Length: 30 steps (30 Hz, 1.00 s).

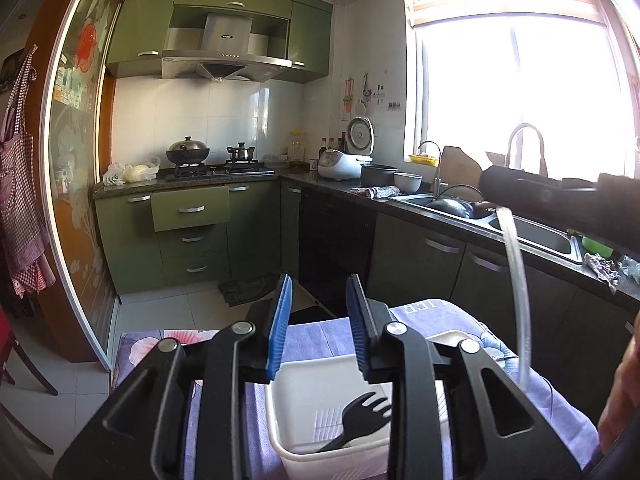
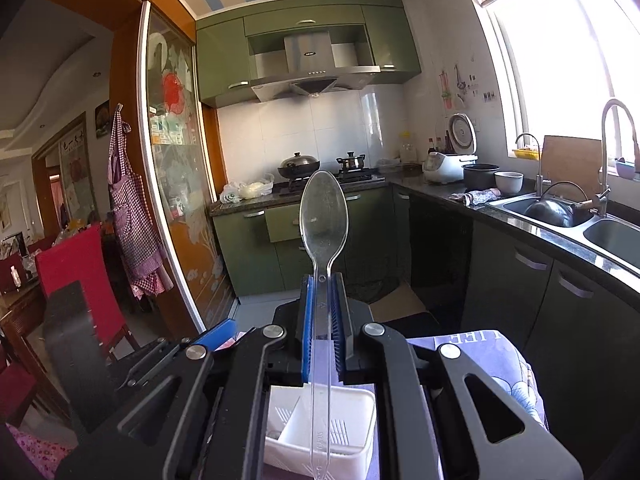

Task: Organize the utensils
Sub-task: 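Carry the fork and spoon over the white caddy and drop them in, then move both grippers back down toward the wooden chopsticks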

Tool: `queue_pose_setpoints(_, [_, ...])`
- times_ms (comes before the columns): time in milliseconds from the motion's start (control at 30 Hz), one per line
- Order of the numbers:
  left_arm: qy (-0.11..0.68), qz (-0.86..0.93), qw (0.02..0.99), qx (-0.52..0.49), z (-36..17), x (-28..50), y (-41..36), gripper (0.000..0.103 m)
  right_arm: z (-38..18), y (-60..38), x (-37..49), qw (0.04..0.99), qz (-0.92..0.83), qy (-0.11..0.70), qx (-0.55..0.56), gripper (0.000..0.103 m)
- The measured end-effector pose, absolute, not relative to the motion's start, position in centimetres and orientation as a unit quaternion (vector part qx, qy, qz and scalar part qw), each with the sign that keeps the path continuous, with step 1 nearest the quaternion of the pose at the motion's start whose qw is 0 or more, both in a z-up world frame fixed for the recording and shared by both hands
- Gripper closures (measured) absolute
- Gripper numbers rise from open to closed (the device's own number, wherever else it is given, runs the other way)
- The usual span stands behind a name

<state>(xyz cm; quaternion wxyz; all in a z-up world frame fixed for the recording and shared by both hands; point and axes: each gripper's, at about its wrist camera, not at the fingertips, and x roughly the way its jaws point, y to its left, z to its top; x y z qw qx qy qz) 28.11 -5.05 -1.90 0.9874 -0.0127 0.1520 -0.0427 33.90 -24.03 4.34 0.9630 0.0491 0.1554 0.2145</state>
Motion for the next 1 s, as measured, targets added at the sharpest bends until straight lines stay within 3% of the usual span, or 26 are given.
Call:
queue_pose_setpoints(300, [0.139,-0.039,0.989,-0.015,1.2,24.1,-3.2,0.075,3.3,-21.3,38.4,0.972,0.192,0.134,0.033,0.093])
queue_pose_setpoints(467, [0.132,-0.04,0.99,-0.005,1.6,22.2,-2.9,0.072,0.6,-20.7,40.6,0.97,0.179,0.164,0.021,0.093])
queue_pose_setpoints(1000, [0.195,-0.046,0.98,-0.002,0.3,21.4,-3.0,0.071,-6.4,-22.5,35.4,0.963,0.18,0.2,0.002,0.092])
